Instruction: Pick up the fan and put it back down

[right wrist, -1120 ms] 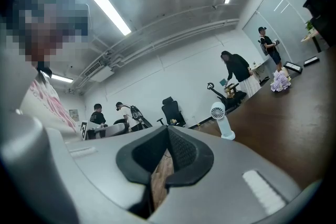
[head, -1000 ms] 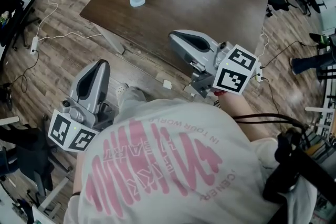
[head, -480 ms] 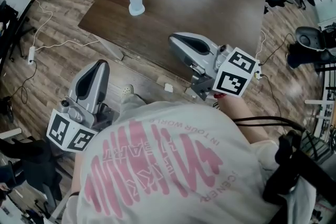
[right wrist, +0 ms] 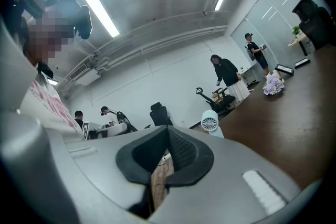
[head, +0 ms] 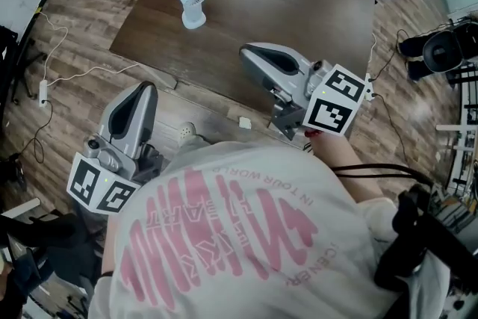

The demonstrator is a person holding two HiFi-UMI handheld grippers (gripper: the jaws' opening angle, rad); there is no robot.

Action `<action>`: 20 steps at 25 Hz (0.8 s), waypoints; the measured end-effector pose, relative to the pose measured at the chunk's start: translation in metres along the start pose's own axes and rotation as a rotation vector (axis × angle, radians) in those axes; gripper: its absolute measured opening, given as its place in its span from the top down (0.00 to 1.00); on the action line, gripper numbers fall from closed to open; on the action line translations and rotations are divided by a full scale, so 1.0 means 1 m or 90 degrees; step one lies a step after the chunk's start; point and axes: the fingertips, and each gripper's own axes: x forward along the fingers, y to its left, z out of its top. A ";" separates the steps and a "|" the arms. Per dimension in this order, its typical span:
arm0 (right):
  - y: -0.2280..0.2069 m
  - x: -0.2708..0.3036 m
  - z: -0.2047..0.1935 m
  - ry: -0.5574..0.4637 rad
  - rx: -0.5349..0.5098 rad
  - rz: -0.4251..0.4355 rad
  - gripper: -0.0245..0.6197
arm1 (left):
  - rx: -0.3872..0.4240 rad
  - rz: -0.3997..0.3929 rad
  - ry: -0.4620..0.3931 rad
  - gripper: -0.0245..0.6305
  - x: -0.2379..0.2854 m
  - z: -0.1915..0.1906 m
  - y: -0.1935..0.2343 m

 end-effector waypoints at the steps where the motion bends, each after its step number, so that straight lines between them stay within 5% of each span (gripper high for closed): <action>1: -0.001 0.004 0.002 -0.002 0.001 -0.005 0.95 | -0.001 -0.004 0.002 0.93 0.001 0.003 0.006; 20: -0.012 0.064 0.028 -0.048 -0.001 -0.128 0.95 | -0.022 -0.136 0.031 0.93 0.032 0.041 0.089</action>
